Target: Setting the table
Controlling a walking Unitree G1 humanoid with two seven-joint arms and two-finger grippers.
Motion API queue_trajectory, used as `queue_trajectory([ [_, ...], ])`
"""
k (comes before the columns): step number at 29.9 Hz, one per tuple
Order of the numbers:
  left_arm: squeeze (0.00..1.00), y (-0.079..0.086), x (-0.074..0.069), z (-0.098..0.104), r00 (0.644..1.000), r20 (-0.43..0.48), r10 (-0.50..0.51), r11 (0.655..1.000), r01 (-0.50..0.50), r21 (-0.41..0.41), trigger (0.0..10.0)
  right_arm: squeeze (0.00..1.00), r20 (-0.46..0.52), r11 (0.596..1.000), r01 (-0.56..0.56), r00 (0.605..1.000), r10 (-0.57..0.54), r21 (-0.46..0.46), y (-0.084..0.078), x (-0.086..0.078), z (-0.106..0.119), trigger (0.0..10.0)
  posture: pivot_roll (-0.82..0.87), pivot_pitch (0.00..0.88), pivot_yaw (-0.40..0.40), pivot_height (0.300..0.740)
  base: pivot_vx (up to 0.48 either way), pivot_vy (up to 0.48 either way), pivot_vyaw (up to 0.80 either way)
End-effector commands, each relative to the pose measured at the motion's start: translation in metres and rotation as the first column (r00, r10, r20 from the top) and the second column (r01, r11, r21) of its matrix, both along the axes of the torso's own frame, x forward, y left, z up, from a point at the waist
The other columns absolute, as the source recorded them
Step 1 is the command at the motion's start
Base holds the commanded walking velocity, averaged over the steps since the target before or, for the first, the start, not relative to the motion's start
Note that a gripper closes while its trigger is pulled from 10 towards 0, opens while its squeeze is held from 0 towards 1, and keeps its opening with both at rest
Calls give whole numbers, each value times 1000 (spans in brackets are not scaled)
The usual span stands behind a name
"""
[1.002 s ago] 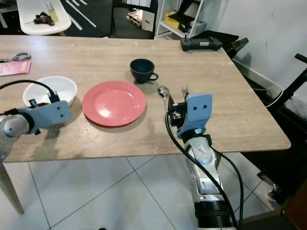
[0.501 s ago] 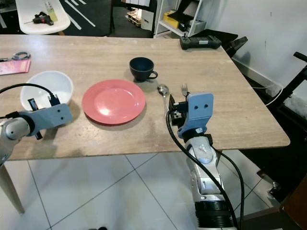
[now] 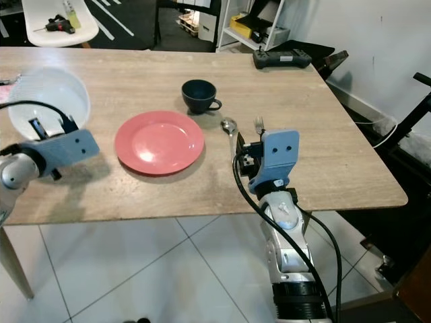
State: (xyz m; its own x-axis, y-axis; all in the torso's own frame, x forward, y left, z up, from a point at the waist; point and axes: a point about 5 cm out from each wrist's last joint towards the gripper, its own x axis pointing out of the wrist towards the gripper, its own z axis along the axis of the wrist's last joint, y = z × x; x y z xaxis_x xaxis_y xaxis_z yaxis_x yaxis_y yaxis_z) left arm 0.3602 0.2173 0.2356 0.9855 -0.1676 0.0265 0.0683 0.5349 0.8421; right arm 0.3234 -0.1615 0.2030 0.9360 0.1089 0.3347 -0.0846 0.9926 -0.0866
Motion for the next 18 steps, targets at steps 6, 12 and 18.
queue_trajectory([
  [6,0,-52,-29,25,975,91,-202,902,221,-371,10000,0,1,999,0,1000,0,36,3,-1,2,10000,51,115,48,740,0,0,0],
  [12,0,-68,-39,29,971,141,-192,796,238,-557,10000,0,-6,999,9,1000,-9,42,0,0,-1,10000,56,104,42,740,0,0,0],
  [18,0,-80,-56,35,959,186,-216,717,285,-637,10000,0,-12,999,16,1000,-15,43,-1,1,-3,10000,55,99,41,740,0,0,0],
])
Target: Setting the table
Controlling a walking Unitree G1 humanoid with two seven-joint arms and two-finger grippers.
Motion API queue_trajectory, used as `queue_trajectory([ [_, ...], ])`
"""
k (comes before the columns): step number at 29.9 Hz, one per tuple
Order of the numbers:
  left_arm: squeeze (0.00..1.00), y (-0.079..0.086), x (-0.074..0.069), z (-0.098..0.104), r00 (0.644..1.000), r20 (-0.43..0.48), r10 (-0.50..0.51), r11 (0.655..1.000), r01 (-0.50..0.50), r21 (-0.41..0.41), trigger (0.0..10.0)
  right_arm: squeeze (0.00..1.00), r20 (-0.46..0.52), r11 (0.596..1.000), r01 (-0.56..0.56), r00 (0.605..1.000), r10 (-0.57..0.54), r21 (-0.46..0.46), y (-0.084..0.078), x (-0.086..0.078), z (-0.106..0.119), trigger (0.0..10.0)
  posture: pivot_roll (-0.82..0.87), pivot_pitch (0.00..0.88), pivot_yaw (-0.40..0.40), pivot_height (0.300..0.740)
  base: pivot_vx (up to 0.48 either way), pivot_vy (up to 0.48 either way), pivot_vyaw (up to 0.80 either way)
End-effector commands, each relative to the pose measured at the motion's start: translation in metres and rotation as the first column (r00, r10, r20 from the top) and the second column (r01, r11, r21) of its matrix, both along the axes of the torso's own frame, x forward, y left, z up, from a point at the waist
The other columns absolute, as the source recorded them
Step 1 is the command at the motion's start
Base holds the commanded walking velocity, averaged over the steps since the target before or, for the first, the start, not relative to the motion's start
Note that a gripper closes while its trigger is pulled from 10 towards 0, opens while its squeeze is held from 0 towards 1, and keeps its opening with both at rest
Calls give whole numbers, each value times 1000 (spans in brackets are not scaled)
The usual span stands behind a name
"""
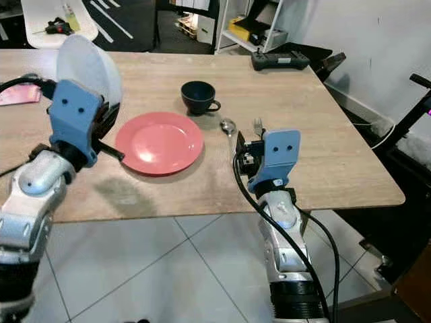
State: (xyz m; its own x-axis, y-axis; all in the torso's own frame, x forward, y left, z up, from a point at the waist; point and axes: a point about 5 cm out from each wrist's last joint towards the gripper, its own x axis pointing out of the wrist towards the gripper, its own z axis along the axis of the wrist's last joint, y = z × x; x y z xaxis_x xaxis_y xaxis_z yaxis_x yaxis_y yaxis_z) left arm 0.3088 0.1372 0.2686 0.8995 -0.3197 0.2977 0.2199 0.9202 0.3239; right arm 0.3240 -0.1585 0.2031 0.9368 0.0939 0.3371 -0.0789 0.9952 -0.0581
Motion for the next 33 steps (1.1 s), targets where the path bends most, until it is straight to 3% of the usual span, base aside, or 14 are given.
queue_trajectory([
  [1,0,-1,-6,3,1000,9,-7,999,7,-35,10000,0,-11,1000,10,1000,-10,14,-4,0,-3,10000,55,99,41,740,0,0,0],
  [7,0,-8,-13,-1,1000,-8,-26,998,26,-61,10000,0,-15,1000,18,1000,-18,14,-6,0,-4,10000,55,90,39,740,0,0,0],
  [11,0,-15,-20,-18,996,-83,-19,999,16,-41,10000,0,-26,999,35,999,-34,39,-8,0,-8,10000,57,85,39,740,0,0,0],
  [16,0,-17,-21,-24,994,-106,-18,999,13,-50,10000,0,-27,998,37,999,-36,41,-8,0,-9,10000,56,86,39,740,0,0,0],
  [29,0,-10,-20,-48,984,-171,45,999,-49,-16,10000,0,-28,997,68,997,-67,48,-13,0,-10,10000,48,76,48,740,0,0,0],
  [33,0,-11,-19,-47,984,-171,49,998,-54,-25,10000,0,-28,996,68,997,-67,50,-13,1,-10,10000,49,76,46,740,0,0,0],
])
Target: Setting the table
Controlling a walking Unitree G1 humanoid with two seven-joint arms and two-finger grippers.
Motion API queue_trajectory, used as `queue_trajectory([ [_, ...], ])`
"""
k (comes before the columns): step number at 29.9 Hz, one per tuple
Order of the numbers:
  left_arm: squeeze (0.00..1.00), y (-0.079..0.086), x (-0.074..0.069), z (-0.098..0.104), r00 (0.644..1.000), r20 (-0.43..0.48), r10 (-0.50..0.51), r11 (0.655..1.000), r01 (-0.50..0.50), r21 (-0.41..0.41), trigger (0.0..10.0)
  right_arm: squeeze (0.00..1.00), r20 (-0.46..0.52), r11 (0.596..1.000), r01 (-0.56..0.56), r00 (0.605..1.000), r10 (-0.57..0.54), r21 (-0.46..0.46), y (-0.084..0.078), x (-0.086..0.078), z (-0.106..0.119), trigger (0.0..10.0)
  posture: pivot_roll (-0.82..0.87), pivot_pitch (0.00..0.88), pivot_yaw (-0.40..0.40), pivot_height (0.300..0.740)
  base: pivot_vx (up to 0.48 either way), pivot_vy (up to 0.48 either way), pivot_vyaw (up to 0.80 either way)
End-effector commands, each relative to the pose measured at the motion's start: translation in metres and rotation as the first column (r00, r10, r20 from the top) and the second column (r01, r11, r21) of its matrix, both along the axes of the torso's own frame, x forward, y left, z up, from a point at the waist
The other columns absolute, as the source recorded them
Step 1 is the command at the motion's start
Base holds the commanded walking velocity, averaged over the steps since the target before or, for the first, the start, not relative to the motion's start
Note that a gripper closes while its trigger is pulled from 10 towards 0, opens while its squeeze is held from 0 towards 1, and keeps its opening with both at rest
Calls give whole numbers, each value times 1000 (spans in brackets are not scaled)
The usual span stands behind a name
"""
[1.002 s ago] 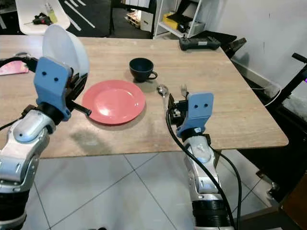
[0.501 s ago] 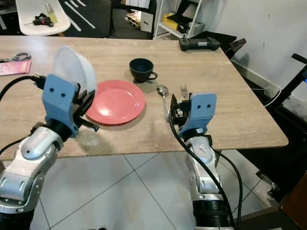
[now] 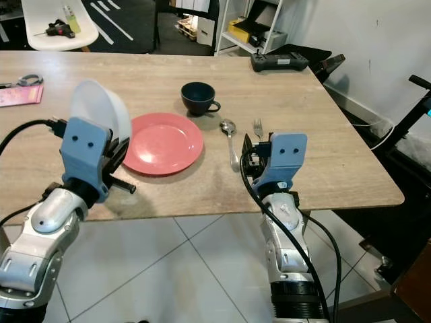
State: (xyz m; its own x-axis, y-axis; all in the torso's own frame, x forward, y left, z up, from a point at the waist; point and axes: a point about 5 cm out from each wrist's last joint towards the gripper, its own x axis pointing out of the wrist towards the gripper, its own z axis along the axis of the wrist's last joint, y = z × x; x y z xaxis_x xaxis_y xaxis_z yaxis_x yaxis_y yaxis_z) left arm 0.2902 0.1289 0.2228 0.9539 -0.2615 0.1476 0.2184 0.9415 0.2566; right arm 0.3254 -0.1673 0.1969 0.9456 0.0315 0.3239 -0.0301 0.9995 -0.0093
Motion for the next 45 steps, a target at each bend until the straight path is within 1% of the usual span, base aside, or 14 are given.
queue_trajectory([
  [1,0,-3,0,-1,1000,1,-3,1000,3,0,10000,0,-10,1000,17,1000,-17,3,-4,-1,-4,10000,49,76,46,740,0,0,0],
  [5,0,-3,1,-1,1000,1,-1,1000,1,-3,10000,0,-10,1000,16,1000,-16,5,-4,0,-4,10000,51,76,47,740,0,0,0],
  [8,0,-3,1,-1,1000,1,-2,1000,2,-3,10000,0,-16,999,10,1000,-10,34,-4,0,-4,10000,51,77,47,740,0,0,-773],
  [11,0,-4,2,-1,1000,3,-2,1000,2,-4,10000,0,-17,1000,16,1000,-15,23,-5,1,-4,10000,50,76,48,740,0,0,-769],
  [38,0,-10,6,-3,1000,-4,-16,1000,16,-6,10000,0,-19,1000,16,1000,-16,21,-4,0,-4,10000,48,78,51,740,0,0,-784],
  [40,0,-11,6,-5,1000,-19,-22,1000,22,-18,10000,0,-18,1000,17,1000,-17,21,-4,0,-4,10000,48,79,51,740,0,0,-788],
  [45,0,-14,5,-5,999,-21,-29,999,29,-31,10000,0,-18,1000,17,1000,-17,20,-5,0,-4,10000,48,79,51,740,0,0,-793],
])
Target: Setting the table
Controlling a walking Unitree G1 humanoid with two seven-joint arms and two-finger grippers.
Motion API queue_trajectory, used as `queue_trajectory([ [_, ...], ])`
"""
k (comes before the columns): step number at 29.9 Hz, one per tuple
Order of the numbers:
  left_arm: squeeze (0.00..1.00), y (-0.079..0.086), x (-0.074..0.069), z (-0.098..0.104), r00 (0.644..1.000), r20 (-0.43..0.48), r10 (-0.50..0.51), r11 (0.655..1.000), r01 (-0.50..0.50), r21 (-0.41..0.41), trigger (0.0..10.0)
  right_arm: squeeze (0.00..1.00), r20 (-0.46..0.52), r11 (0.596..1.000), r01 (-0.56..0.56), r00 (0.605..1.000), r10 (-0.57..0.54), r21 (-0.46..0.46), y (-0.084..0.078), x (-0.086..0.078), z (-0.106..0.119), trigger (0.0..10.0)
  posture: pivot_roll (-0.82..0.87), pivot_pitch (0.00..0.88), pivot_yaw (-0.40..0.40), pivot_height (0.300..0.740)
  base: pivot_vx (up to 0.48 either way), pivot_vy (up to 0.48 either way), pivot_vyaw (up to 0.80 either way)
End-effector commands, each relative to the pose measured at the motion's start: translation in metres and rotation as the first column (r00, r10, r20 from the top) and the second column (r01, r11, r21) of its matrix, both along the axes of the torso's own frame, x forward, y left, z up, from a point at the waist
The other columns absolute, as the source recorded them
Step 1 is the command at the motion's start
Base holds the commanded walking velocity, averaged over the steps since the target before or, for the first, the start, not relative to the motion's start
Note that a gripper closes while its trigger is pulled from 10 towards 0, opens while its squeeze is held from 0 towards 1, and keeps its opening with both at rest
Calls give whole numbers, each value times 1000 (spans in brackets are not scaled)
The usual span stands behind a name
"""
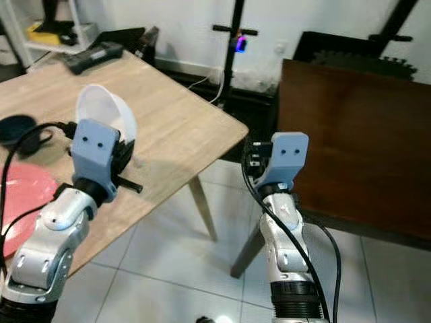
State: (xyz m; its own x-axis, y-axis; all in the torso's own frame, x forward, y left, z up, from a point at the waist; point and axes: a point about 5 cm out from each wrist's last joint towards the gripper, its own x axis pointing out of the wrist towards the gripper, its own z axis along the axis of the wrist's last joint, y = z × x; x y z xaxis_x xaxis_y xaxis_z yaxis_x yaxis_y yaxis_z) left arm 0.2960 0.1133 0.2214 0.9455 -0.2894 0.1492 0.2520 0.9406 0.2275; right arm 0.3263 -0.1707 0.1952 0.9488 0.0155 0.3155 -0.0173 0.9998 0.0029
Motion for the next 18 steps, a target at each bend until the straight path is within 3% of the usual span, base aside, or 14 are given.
queue_trajectory([
  [1,0,1,-1,-3,1000,-17,-2,1000,2,-4,10000,0,-9,1000,4,1000,-4,8,-1,-1,-2,10000,48,78,51,740,0,0,-800],
  [18,0,0,1,-3,1000,-14,-7,1000,7,0,10000,0,-9,1000,6,1000,-6,3,-2,0,-2,10000,45,72,54,740,0,0,-800],
])
